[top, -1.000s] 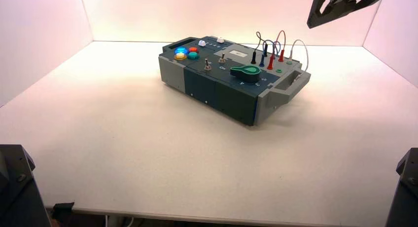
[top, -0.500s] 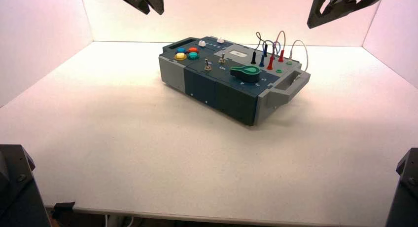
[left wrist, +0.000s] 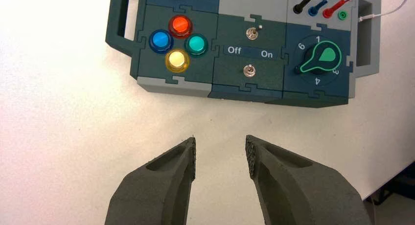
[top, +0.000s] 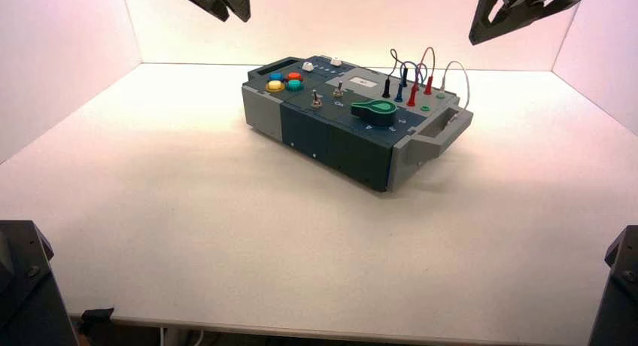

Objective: Push the blue button with the left gripper.

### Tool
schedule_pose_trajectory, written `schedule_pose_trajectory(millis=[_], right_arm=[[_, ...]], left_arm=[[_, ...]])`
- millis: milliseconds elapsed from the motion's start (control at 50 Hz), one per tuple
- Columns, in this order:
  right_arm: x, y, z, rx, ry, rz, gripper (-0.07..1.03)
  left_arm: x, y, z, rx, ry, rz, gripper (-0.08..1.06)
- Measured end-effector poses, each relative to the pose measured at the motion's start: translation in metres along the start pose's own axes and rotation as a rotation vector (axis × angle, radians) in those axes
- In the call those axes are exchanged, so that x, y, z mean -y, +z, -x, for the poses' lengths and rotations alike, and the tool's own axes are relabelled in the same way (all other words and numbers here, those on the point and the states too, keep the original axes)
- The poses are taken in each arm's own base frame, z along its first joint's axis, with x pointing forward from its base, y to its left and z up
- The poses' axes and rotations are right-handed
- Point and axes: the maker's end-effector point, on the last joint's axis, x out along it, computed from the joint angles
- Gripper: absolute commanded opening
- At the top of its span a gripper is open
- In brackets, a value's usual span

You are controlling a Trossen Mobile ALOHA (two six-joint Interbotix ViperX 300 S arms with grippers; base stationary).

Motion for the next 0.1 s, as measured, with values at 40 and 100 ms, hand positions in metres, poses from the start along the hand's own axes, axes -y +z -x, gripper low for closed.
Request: schedule_pose_trajectory(millis=[40, 100], right_arm=[[0.0000, 0.0000, 0.0000, 0.000, 0.000, 0.002, 0.44], [0.0000, 0.0000, 0.0000, 0.000, 0.000, 0.002, 0.44]], left_arm=[[0.0005, 0.0000, -0.0001, 0.000, -0.001, 0.000, 0.55], [0.0005, 0.0000, -0.0001, 0.000, -0.001, -0.001, 0.55]])
